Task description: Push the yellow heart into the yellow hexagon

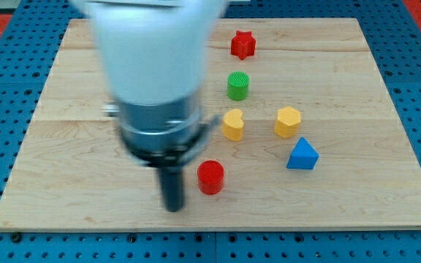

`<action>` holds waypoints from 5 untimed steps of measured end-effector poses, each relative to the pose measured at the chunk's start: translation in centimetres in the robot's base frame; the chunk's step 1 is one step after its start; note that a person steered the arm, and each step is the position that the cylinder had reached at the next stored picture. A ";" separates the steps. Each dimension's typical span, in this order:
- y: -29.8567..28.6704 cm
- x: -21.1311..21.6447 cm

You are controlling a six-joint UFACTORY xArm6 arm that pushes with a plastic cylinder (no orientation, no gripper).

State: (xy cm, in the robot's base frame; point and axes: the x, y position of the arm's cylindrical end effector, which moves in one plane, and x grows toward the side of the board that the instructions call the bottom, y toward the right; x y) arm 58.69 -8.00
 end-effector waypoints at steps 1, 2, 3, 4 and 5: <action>-2.6 -1.5; 0.6 -3.9; 4.1 -5.6; 6.7 -10.0; 10.5 -13.3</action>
State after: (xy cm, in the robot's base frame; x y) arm 45.37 2.52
